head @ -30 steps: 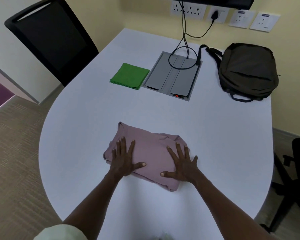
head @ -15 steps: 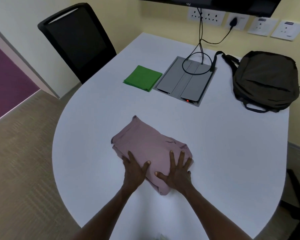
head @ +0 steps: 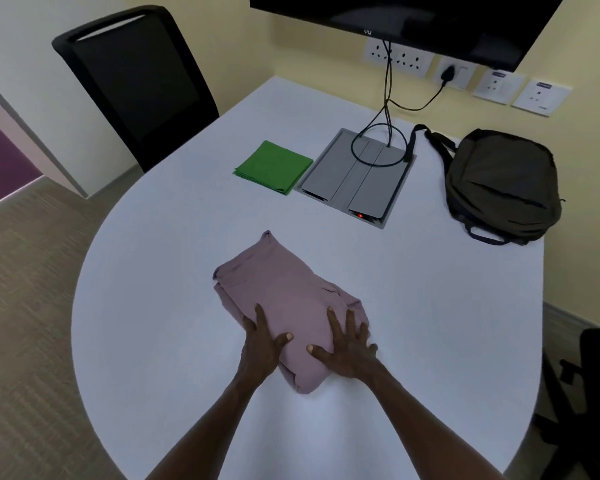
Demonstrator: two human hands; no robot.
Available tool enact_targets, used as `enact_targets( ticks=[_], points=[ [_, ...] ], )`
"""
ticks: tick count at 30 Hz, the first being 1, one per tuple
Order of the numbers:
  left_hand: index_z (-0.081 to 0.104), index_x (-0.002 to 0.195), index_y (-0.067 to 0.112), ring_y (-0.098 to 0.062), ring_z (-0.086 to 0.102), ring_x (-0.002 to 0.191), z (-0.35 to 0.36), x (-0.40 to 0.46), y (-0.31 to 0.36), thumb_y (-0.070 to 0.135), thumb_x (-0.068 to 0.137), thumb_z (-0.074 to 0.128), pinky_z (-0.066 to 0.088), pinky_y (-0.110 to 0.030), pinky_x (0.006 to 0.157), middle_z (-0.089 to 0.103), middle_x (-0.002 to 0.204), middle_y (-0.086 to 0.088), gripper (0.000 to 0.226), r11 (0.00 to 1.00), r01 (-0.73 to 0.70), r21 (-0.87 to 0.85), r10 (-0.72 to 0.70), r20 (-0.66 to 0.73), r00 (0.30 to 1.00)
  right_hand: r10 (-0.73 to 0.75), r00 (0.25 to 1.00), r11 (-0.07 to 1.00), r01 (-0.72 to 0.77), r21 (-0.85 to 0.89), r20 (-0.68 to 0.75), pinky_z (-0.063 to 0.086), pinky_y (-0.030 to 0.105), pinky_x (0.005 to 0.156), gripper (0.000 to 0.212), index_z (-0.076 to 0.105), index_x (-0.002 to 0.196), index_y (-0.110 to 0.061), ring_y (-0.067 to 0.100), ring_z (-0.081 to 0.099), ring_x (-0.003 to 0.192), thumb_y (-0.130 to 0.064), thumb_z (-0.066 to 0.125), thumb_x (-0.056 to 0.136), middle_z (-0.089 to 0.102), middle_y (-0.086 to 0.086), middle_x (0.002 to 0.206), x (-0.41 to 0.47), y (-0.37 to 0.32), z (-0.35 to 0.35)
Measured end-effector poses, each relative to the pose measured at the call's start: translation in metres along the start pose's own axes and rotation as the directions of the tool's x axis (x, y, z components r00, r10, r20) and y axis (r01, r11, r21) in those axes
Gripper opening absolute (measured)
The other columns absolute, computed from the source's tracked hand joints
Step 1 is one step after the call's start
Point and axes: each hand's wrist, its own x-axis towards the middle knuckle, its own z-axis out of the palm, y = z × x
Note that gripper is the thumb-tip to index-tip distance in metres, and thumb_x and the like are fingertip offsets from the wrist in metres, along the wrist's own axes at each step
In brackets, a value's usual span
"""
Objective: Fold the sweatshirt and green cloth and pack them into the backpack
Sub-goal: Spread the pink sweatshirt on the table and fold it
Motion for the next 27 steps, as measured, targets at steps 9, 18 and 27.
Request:
enact_targets(
  ticks=[9,18,27],
  points=[
    [-0.008,0.157,0.016,-0.041,0.032,0.140,0.012,0.009,0.028,0.045,0.091,0.064,0.038,-0.048,0.108,0.007,0.161,-0.019,0.102,0.998,-0.008,-0.067,0.004,-0.071,0.997,-0.187,0.977,0.955,0.156,-0.253,-0.103,0.000,0.072,0.112,0.108,-0.018,0.152,-0.043,0.032,-0.025,0.148,-0.094,-0.001,0.059,-0.029,0.008,0.161,0.021,0.034,-0.035],
    [-0.007,0.157,0.013,-0.040,0.032,0.142,0.047,0.009,0.067,0.093,0.056,0.047,0.034,-0.047,0.112,0.013,0.163,-0.017,0.139,0.996,0.075,-0.056,-0.083,-0.159,0.984,-0.321,0.945,0.936,0.328,-0.132,0.066,0.008,0.070,0.112,0.124,-0.022,0.151,-0.042,0.034,-0.011,0.151,-0.090,0.052,0.065,-0.024,0.004,0.163,0.066,0.093,-0.086],
    [0.013,0.158,0.011,-0.038,0.040,0.138,0.076,-0.006,0.097,0.019,0.095,0.061,0.036,-0.043,0.109,0.036,0.155,-0.016,0.079,0.958,0.285,-0.034,-0.279,-0.336,0.900,-0.421,0.896,0.891,0.438,-0.123,0.145,0.009,0.068,0.113,0.132,-0.028,0.149,-0.039,0.041,-0.016,0.149,-0.102,0.030,0.048,-0.029,0.010,0.161,0.072,0.105,-0.084]
  ],
)
